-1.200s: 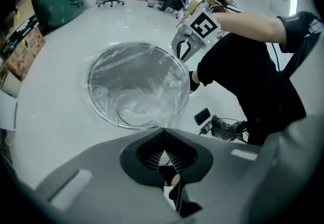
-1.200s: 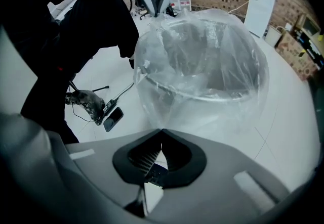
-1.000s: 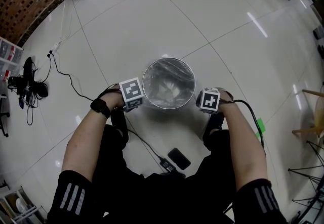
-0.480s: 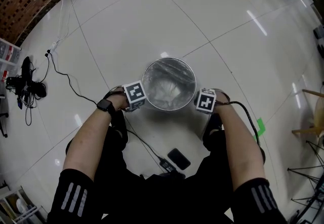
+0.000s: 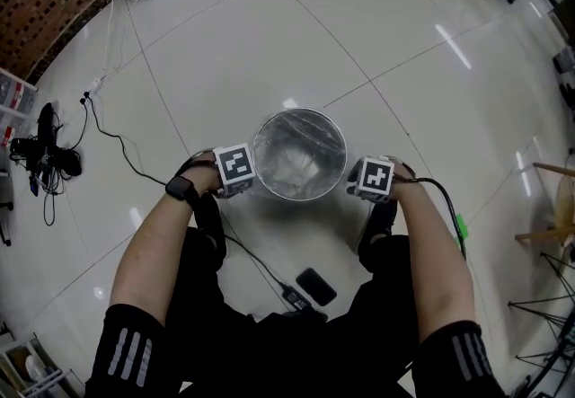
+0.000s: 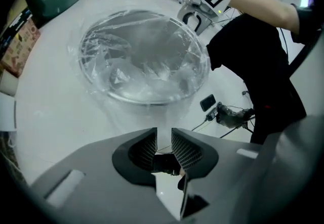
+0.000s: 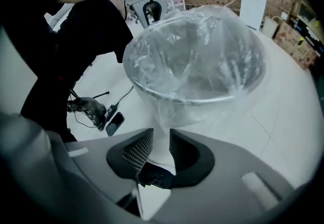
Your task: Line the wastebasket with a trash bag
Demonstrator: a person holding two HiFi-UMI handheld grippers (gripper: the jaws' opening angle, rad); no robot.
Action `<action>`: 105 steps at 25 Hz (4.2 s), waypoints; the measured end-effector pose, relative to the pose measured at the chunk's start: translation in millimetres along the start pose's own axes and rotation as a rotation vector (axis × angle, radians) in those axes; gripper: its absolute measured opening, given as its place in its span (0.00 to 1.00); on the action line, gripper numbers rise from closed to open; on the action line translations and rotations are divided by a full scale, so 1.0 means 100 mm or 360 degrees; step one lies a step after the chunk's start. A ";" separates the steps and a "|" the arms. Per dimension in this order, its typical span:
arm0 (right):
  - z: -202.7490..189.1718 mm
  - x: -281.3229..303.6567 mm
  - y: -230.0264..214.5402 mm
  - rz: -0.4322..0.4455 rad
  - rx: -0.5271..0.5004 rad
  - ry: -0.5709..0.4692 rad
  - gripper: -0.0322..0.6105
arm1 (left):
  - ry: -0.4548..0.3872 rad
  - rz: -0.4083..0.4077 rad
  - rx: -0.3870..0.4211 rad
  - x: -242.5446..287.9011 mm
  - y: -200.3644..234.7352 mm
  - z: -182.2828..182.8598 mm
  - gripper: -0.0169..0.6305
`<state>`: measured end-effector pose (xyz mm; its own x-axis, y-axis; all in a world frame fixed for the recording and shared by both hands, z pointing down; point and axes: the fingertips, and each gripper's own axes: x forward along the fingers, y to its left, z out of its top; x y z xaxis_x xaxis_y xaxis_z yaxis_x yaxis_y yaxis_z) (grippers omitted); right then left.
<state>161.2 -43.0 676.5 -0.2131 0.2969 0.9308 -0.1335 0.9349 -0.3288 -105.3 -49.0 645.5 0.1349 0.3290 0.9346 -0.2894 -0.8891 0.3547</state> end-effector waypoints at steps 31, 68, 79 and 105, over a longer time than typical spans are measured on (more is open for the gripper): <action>0.76 -1.23 -1.40 -0.0276 0.0765 -0.1101 0.27 | -0.1031 0.0316 -0.0697 -1.10 1.47 0.82 0.11; 0.63 -0.44 -2.03 -0.0587 0.0673 -0.0683 0.06 | -0.0745 0.0366 -0.0434 -0.29 2.03 1.24 0.02; 0.50 -0.39 -2.10 -0.0664 0.0753 -0.0566 0.19 | -0.0674 0.0363 -0.0476 -0.13 2.07 1.10 0.12; 0.53 -1.49 -1.84 -0.1043 0.0808 -0.0781 0.27 | -0.0664 0.0560 -0.0625 -0.61 1.76 0.39 0.29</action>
<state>166.8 -269.9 589.9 -0.3129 -0.4764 0.8217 -0.7484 0.6564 0.0955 -127.8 -237.8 650.1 0.3016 -0.1797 0.9363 -0.6957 -0.7130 0.0872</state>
